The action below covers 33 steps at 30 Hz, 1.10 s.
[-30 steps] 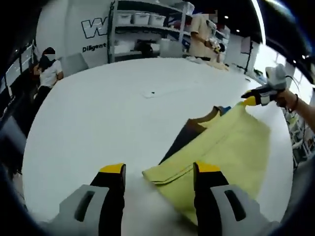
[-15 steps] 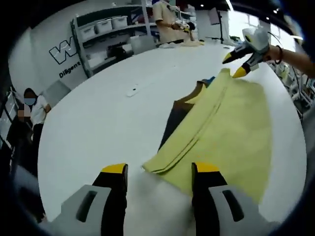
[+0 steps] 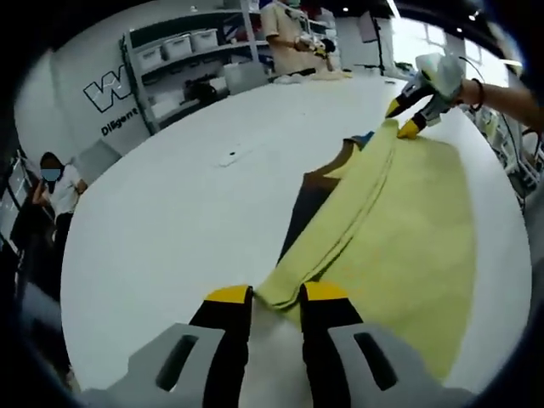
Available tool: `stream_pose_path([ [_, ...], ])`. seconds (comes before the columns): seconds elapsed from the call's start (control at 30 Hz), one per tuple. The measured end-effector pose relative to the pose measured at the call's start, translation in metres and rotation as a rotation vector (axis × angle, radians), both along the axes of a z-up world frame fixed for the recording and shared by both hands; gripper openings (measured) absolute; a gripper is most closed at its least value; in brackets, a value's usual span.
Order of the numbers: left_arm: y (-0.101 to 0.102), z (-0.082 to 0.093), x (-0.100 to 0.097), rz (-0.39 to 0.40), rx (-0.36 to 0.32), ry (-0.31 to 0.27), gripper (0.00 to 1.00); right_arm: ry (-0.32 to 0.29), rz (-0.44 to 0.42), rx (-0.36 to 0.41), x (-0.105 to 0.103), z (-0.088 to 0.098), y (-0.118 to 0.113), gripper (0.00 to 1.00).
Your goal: Fold the garment on the visible template until the final outline fits inside the template.
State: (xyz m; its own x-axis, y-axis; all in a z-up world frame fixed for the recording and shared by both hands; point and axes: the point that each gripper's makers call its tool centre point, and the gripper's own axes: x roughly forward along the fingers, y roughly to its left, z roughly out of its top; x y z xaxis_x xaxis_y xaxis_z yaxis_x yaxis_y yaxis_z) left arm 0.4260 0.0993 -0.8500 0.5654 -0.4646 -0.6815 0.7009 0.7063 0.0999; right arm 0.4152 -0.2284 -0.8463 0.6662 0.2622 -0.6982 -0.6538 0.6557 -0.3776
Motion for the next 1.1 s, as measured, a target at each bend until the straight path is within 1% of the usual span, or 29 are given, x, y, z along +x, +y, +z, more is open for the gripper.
stream_pose_path([
  [0.03, 0.0, 0.001, 0.002, -0.003, -0.011, -0.004, 0.15, -0.005, -0.032, 0.045, 0.003, 0.003, 0.0, 0.13],
  [0.1, 0.0, 0.002, 0.004, 0.023, -0.03, -0.001, 0.13, -0.008, -0.075, 0.104, 0.008, 0.006, -0.001, 0.1],
  [0.17, -0.001, 0.002, 0.006, 0.032, -0.042, -0.001, 0.11, -0.009, -0.091, 0.124, 0.011, 0.005, -0.002, 0.1],
  [0.2, -0.002, 0.003, 0.009, 0.071, -0.075, 0.01, 0.11, 0.001, -0.11, 0.134, 0.013, 0.003, -0.005, 0.1],
  [0.23, -0.003, 0.003, 0.011, 0.094, -0.099, 0.017, 0.1, -0.003, -0.121, 0.141, 0.015, 0.003, -0.006, 0.08],
  [0.3, -0.004, 0.004, 0.015, 0.151, -0.162, 0.041, 0.08, 0.005, -0.164, 0.198, 0.019, 0.002, -0.006, 0.06],
  [0.33, -0.004, 0.003, 0.018, 0.199, -0.202, 0.064, 0.07, 0.011, -0.199, 0.244, 0.022, 0.0, -0.006, 0.05],
  [0.4, -0.003, 0.002, 0.023, 0.236, -0.232, 0.076, 0.07, 0.031, -0.25, 0.298, 0.024, -0.003, -0.007, 0.06],
  [0.43, -0.002, 0.0, 0.024, 0.258, -0.24, 0.086, 0.06, 0.041, -0.292, 0.323, 0.026, -0.005, -0.011, 0.06],
  [0.5, -0.002, -0.002, 0.027, 0.28, -0.251, 0.091, 0.05, 0.045, -0.329, 0.338, 0.03, -0.007, -0.015, 0.05],
  [0.57, -0.001, -0.006, 0.028, 0.318, -0.265, 0.119, 0.04, 0.065, -0.371, 0.345, 0.03, -0.012, -0.019, 0.07],
  [0.6, 0.0, -0.009, 0.029, 0.332, -0.259, 0.116, 0.04, 0.066, -0.384, 0.347, 0.03, -0.013, -0.02, 0.08],
  [0.63, 0.001, -0.01, 0.029, 0.333, -0.246, 0.113, 0.03, 0.069, -0.396, 0.354, 0.03, -0.014, -0.021, 0.09],
  [0.67, 0.0, -0.009, 0.03, 0.32, -0.244, 0.098, 0.03, 0.076, -0.414, 0.363, 0.03, -0.015, -0.022, 0.09],
  [0.73, 0.0, -0.009, 0.03, 0.323, -0.239, 0.098, 0.03, 0.087, -0.436, 0.387, 0.029, -0.018, -0.022, 0.08],
  [0.77, 0.001, -0.01, 0.031, 0.328, -0.241, 0.099, 0.03, 0.065, -0.442, 0.404, 0.031, -0.016, -0.022, 0.08],
  [0.8, 0.001, -0.01, 0.032, 0.331, -0.243, 0.1, 0.03, 0.081, -0.46, 0.403, 0.028, -0.018, -0.023, 0.07],
  [0.83, 0.002, -0.01, 0.032, 0.334, -0.242, 0.098, 0.03, 0.074, -0.456, 0.404, 0.03, -0.017, -0.023, 0.06],
  [1.0, 0.004, -0.009, 0.032, 0.339, -0.225, 0.09, 0.05, 0.082, -0.482, 0.404, 0.03, -0.016, -0.024, 0.06],
  [1.1, 0.004, -0.004, 0.032, 0.34, -0.234, 0.087, 0.06, 0.087, -0.505, 0.424, 0.029, -0.016, -0.023, 0.06],
])
